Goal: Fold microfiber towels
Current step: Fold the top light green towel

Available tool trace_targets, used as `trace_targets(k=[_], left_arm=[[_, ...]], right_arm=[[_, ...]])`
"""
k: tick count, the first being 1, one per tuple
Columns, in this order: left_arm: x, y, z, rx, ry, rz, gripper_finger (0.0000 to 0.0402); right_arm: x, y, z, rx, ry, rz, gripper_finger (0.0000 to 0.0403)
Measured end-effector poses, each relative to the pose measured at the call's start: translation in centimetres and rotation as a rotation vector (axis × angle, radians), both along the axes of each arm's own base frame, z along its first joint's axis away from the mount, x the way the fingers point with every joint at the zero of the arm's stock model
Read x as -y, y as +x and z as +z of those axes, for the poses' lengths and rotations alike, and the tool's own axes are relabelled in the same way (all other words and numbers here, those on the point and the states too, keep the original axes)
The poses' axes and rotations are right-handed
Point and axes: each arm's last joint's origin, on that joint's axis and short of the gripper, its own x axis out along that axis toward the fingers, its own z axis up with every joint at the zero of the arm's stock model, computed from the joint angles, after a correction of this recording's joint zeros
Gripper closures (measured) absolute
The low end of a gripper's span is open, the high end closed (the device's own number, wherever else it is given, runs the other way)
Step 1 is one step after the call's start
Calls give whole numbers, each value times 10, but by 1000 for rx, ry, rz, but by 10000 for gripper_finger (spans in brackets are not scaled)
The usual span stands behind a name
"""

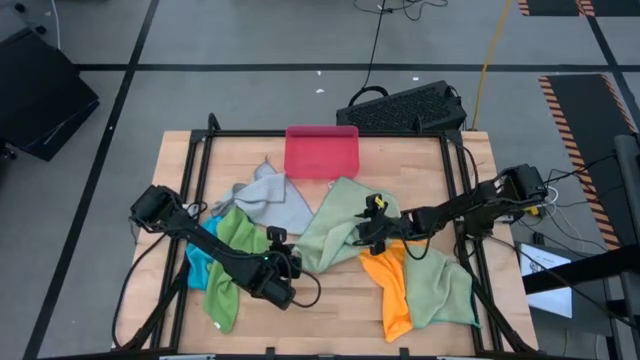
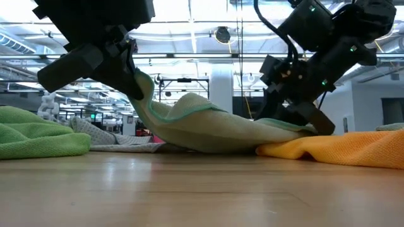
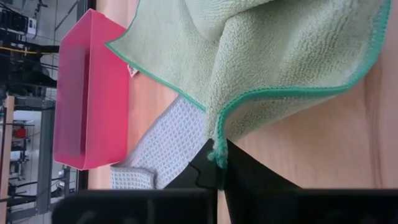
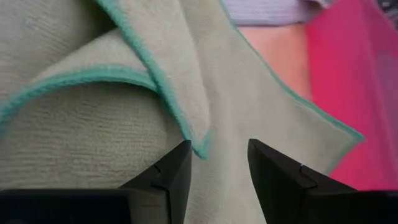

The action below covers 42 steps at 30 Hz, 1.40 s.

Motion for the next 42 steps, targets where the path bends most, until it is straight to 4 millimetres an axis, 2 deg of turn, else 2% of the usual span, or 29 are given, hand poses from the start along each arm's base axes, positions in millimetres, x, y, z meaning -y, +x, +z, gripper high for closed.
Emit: trace_targets(k=[5,9,13,17,23,27,32,38,42], left_arm=[[-2,1,0,-5,6,1,387],[-7,3,0,-4,8,16,397],[-11,6,0,0,5,35,385],[-14,7,0,-2,7,41,387],[-14,7,0,0,6,46,392],[-14,6,0,-1,-6,54,378],[-8,1,-2,-71,-69,20,385],[4,-4,-2,-60,-91,2,396],[18,-11,-3,-39,-130,-17,380]], right_arm=[[-1,0,-1,-29,37,89,290],[-2,1,-1,-18,56,104,338],[-2,2,0,4,76,83,392],[-11,3,3,33,96,66,396],[-40,12,32,152,130,48,401],[-61,15,50,231,257,39,402],[-95,11,64,275,433,67,402],[-133,-2,69,307,699,46,402],[-154,-14,62,302,773,-11,402]])
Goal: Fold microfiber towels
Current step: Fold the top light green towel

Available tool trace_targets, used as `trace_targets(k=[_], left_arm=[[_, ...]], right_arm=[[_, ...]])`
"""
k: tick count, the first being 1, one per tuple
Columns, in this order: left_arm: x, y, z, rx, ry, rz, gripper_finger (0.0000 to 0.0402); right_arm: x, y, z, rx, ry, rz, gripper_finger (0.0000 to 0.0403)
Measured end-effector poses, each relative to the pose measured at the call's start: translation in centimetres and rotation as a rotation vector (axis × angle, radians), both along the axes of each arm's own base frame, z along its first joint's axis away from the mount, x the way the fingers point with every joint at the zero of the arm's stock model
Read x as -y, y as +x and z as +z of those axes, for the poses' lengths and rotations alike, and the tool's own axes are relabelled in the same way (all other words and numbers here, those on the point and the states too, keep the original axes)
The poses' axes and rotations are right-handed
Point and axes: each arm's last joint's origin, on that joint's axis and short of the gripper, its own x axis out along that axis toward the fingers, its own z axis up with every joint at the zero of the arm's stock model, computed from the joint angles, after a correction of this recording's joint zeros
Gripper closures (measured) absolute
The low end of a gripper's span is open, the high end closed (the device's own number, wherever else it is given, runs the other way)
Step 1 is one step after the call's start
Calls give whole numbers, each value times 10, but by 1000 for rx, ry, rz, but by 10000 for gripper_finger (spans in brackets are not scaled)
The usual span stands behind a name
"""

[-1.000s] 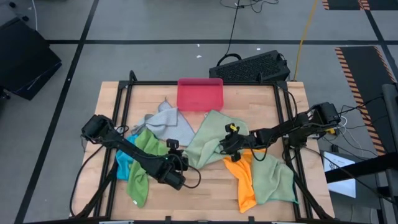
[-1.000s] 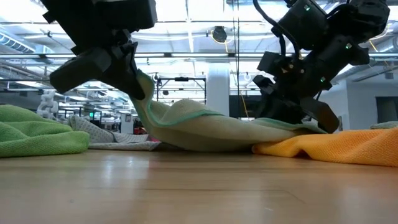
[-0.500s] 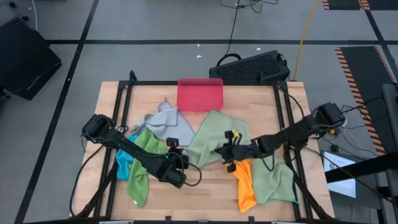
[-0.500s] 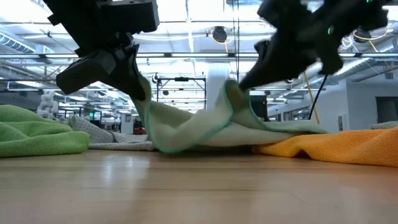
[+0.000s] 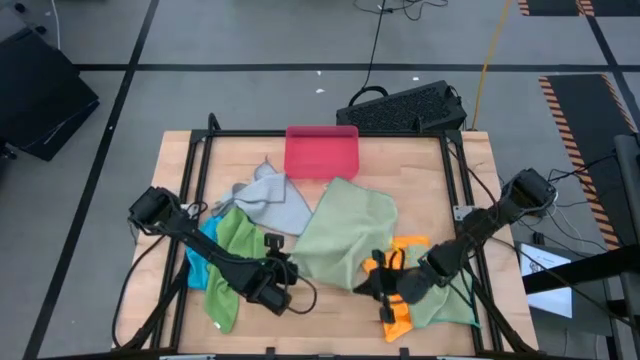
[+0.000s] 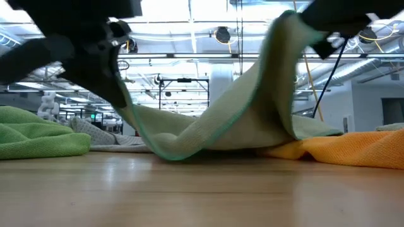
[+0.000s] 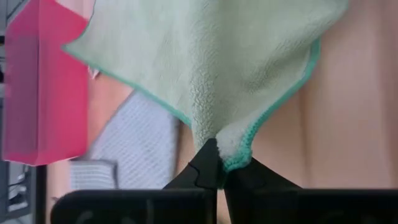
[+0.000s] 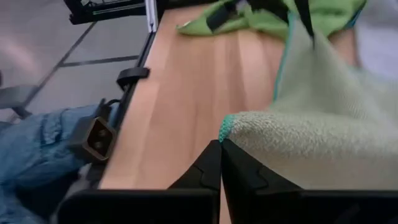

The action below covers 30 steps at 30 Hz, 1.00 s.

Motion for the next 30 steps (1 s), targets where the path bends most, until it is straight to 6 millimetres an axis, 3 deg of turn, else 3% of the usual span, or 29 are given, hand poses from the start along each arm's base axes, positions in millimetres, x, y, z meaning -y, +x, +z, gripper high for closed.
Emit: trace_targets(k=[10,20,30], left_arm=[[30,-19,2,142,-30,33,376],[55,-28,3,212,-118,-28,375],[67,-46,-5,185,-139,-69,361]], right_arm=[[-32,-15,-28,-33,85,-84,403],[-41,-15,-66,-106,89,-141,403],[-43,-17,-69,-153,190,-158,382]])
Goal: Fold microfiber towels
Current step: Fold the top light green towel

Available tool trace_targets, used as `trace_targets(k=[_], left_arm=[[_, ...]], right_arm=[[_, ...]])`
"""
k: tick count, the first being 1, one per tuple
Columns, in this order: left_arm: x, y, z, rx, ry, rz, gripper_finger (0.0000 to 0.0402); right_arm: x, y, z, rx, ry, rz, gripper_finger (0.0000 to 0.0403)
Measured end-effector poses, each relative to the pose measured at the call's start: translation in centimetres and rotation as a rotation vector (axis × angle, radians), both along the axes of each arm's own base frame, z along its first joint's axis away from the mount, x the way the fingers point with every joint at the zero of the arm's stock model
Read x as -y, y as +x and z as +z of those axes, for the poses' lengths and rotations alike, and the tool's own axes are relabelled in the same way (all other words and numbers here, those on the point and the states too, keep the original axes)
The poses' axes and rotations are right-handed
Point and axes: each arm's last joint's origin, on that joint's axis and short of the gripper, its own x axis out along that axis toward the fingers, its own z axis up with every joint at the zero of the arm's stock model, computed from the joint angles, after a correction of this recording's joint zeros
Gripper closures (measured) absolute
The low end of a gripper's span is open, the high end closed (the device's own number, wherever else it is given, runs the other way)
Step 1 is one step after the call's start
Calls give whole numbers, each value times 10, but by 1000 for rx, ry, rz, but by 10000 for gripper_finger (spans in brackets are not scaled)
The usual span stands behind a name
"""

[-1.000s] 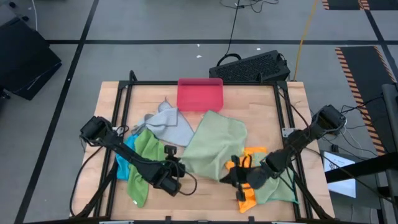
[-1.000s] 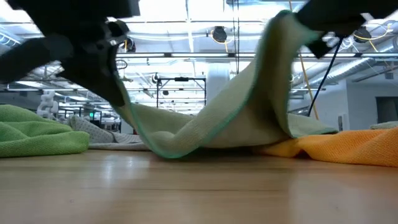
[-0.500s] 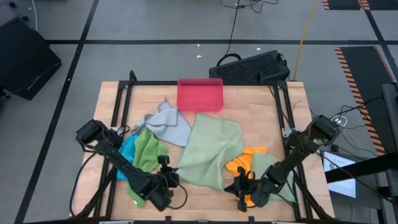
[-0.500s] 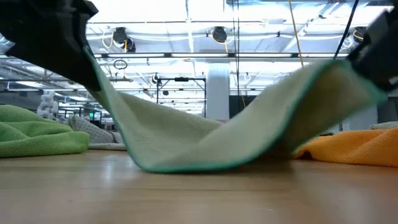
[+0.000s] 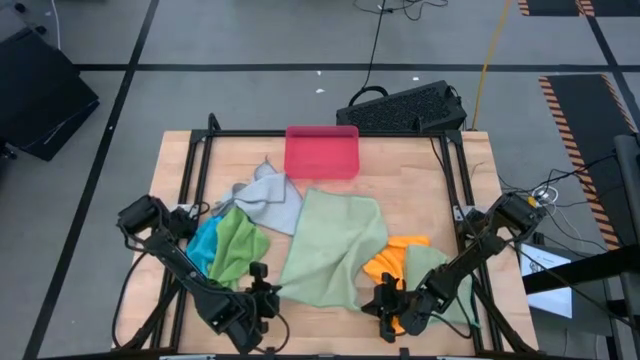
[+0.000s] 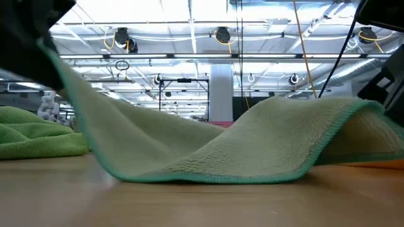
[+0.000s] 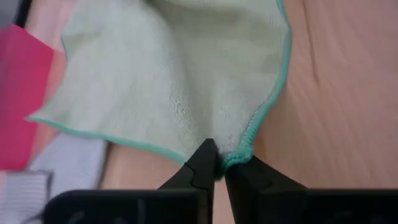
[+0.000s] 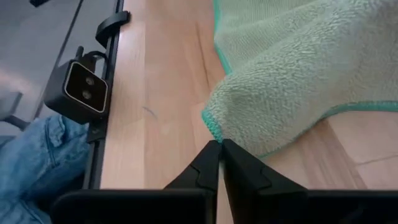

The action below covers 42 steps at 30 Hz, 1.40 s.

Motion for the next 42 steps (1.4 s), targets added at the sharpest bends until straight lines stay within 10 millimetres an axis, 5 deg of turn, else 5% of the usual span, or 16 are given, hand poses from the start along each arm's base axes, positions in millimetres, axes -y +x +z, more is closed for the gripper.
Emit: trace_targets(k=[8,14,26,36,42], left_arm=[[-4,-23,-34,23,-59,38,265],[2,-37,-40,17,-75,13,219],[20,-53,-36,12,-58,-97,215],[33,-65,-34,56,-27,-187,215],[35,-66,-33,74,-18,-205,207]], right_arm=[[1,0,2,58,-37,-79,353],[-3,-4,3,88,-61,-89,342],[-40,-15,27,170,-185,-11,294],[-43,-13,-16,98,-290,-11,255],[-45,-20,-22,69,-277,-20,248]])
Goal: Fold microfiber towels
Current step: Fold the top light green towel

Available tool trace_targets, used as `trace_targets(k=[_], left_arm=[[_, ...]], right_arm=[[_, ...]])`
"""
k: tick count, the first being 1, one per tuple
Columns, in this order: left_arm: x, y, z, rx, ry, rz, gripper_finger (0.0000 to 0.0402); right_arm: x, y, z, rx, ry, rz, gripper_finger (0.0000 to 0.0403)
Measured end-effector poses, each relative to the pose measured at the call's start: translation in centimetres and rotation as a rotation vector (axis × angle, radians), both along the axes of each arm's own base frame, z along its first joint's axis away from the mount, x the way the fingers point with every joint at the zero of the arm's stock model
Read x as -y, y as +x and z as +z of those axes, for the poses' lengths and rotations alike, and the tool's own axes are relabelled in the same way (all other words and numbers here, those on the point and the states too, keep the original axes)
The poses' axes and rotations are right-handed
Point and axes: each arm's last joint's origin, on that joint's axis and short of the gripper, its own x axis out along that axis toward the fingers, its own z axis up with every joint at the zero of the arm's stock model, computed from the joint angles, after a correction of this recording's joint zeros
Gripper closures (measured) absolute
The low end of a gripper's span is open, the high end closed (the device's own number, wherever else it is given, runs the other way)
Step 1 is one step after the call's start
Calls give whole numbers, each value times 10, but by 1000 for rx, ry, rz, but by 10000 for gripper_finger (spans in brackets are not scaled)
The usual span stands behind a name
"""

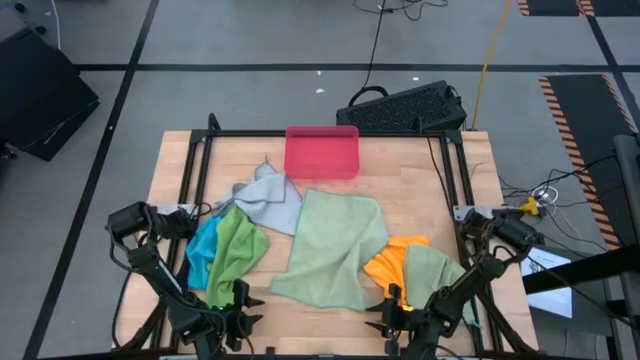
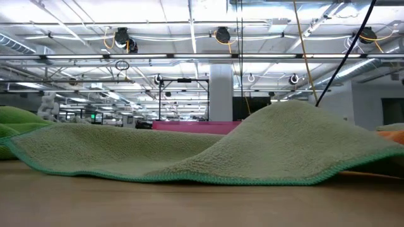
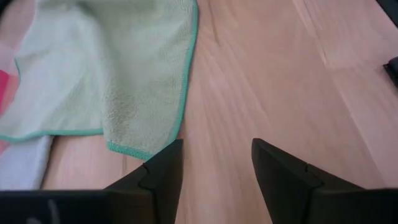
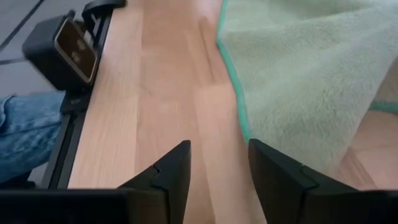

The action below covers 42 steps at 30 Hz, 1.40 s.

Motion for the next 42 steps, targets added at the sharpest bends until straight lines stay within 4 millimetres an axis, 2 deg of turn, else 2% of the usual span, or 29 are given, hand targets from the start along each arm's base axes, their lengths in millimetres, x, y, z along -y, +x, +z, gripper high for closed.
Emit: trace_targets(k=[6,12,21,27,33,38,42], left_arm=[[-2,3,1,26,76,-34,166],[-9,16,1,17,83,-24,139],[-22,16,-16,2,117,-43,156],[-32,11,-29,18,121,-38,158],[-30,13,-29,57,132,-64,158],[-32,15,-29,41,188,-94,158],[-42,19,-33,16,220,-82,158]], right_arm=[[-5,-10,0,-17,-24,34,234],[5,-9,-5,-67,-82,-4,227],[21,9,-7,-124,-120,-16,227],[16,16,4,-147,-171,-1,227],[14,17,13,-212,-226,-37,227],[18,18,11,-230,-225,-52,227],[23,17,6,-255,-211,-47,227]])
